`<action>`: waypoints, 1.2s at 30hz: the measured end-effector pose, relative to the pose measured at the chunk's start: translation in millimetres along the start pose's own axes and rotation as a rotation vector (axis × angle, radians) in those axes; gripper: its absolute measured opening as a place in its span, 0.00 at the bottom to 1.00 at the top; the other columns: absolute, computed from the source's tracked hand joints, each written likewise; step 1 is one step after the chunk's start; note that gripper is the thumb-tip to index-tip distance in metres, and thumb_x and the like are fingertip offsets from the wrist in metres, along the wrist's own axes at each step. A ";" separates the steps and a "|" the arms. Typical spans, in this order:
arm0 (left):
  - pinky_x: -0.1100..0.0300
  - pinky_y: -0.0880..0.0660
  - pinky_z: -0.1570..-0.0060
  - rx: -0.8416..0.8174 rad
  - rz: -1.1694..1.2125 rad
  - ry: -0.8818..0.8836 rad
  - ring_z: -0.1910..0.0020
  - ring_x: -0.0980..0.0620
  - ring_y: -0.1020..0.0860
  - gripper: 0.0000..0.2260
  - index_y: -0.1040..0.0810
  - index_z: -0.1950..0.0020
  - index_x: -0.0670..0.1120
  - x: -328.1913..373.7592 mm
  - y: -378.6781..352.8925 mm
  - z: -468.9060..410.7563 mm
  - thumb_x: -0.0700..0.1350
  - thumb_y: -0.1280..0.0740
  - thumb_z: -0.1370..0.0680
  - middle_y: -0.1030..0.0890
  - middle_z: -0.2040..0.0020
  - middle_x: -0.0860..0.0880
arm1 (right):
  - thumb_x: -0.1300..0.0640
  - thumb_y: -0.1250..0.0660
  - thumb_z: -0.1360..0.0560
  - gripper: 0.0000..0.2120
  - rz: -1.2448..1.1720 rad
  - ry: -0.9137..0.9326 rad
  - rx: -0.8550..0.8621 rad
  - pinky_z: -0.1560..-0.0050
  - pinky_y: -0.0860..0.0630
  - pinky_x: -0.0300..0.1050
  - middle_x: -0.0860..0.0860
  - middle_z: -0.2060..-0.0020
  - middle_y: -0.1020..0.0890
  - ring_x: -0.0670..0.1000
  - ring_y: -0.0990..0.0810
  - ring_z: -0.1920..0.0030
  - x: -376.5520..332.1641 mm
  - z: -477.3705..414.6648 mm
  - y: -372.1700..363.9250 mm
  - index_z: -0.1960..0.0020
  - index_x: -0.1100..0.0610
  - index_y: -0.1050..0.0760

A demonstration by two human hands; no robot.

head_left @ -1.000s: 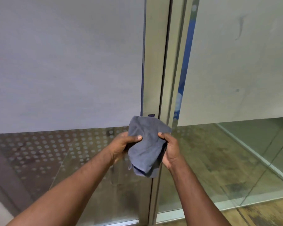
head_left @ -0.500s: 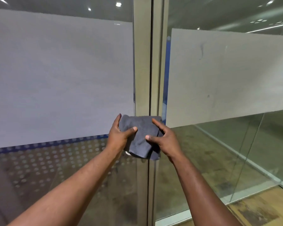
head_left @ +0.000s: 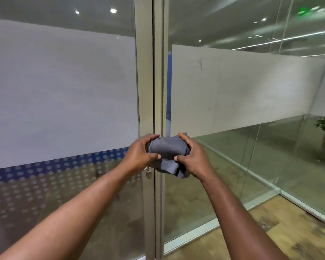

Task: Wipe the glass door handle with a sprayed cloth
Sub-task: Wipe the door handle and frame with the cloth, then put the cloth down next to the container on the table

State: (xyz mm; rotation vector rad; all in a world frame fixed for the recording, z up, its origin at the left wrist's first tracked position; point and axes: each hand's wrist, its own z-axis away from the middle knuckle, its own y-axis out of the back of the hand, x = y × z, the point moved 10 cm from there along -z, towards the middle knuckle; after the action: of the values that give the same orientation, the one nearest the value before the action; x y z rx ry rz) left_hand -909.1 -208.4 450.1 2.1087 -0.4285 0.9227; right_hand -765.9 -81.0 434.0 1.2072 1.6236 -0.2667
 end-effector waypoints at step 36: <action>0.57 0.18 0.57 -0.703 0.812 0.057 0.55 0.45 0.15 0.10 0.17 0.48 0.44 332.6 -525.6 85.5 0.36 0.24 0.27 0.13 0.55 0.44 | 0.56 0.29 0.33 0.08 0.083 -0.336 0.896 0.55 0.24 0.51 0.49 0.61 0.17 0.50 0.20 0.58 114.9 346.0 554.4 0.54 0.53 0.18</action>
State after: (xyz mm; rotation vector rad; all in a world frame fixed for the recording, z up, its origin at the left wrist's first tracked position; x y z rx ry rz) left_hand -347.2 63.1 381.7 1.2388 -1.4085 1.0465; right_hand -109.2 8.2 400.1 1.7562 1.1564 -1.1637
